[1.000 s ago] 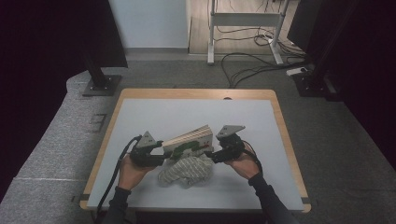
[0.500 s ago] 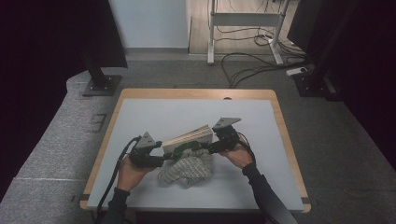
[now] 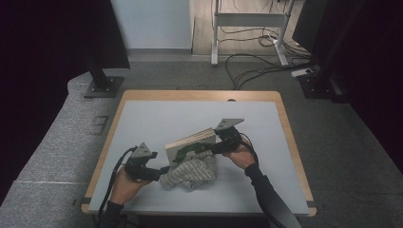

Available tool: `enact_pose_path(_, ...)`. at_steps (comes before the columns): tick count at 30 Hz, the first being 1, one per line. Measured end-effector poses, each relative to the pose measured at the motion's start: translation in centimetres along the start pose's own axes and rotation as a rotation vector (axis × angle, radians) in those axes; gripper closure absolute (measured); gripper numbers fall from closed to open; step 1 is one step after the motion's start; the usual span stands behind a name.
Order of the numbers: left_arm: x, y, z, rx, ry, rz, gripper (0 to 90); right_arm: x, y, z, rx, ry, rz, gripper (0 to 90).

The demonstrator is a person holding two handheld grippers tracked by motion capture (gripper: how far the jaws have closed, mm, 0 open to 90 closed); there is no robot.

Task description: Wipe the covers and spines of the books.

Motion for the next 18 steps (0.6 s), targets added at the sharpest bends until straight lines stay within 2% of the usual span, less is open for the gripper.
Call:
enact_pose_path(8, 3.5, 0.8, -0.4, -0.024, 0.053, -0.110, 14.7, 0.3, -0.4, -0.1, 0.003, 0.007, -0.034, 41.7)
enact_pose_path(14, 4.9, 2.5, -0.4, -0.036, 0.078, -0.129, 15.4, 0.3, -0.7, -0.2, 0.006, 0.012, -0.040, 45.5)
enact_pose_path(18, 5.4, 3.8, -0.6, -0.054, 0.088, -0.129, 20.4, 0.3, -0.8, -0.3, 0.006, 0.011, -0.041, 46.7)
Point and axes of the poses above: each handheld gripper's, and its own axes: y roughly forward along the jaws, z roughly out of its top, x roughly to its right, the point moved 9 cm from there along y, roughly forward along the jaws, and after that the axes turned 7 degrees about z, right-handed, at the moved point
